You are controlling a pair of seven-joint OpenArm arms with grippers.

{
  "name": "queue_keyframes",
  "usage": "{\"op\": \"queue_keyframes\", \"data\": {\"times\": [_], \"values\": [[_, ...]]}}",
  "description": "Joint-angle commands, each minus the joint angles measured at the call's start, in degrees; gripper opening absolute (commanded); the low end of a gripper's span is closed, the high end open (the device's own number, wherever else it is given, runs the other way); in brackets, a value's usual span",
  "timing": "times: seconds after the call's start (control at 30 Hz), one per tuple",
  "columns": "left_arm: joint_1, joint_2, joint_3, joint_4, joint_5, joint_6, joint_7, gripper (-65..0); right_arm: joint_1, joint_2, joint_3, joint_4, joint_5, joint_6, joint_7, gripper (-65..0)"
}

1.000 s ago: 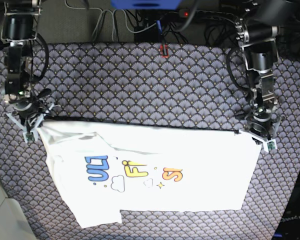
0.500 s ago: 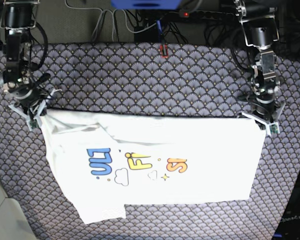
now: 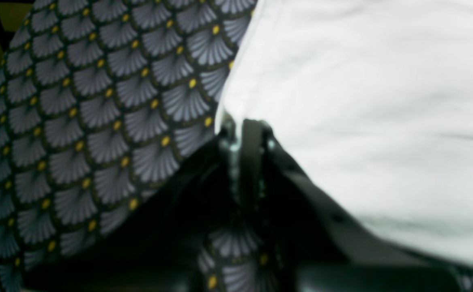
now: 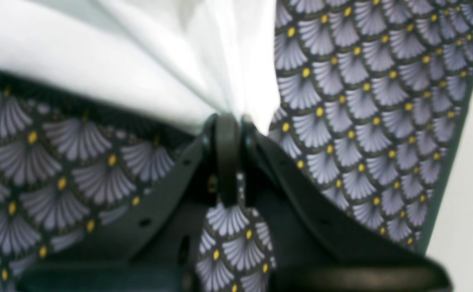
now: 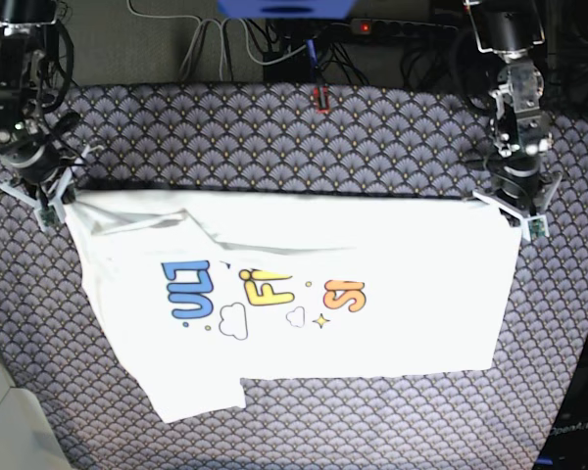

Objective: Fold the T-shirt properly
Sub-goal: 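Drag the folded shirt toward the arms with both grippers, then open both grippers and move them to the shirt's opposite edge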

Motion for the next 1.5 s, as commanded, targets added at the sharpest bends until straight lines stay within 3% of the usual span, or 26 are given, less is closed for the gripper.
{"op": "queue_keyframes", "data": {"times": [0.0, 0.17, 0.47, 1.0, 1.47], "values": [[0.8, -0.3, -1.1, 2.0, 0.1, 0.5, -0.6, -64.6, -0.5, 1.0, 1.3, 0.9, -0.3, 0.3, 0.4, -65.0], [3.9, 0.3, -1.4, 6.0, 0.1, 0.5, 0.9, -64.6, -4.0, 0.5, 5.0, 1.0, -0.3, 3.6, 2.6, -65.0], [10.9, 2.0, -1.3, 12.2, 0.1, 0.5, 2.0, -64.6, -12.0, -1.7, 7.2, 1.0, -0.3, 3.8, 10.4, -65.0], [16.9, 2.0, -1.2, 14.2, 0.1, 0.5, 1.7, -64.6, -14.4, -1.3, 12.4, 1.0, -0.3, 3.9, 10.5, -65.0], [20.1, 2.0, -1.3, 17.4, 0.1, 0.5, 2.1, -64.6, -16.3, -0.6, 12.5, 1.0, -0.3, 3.9, 10.6, -65.0]]}}
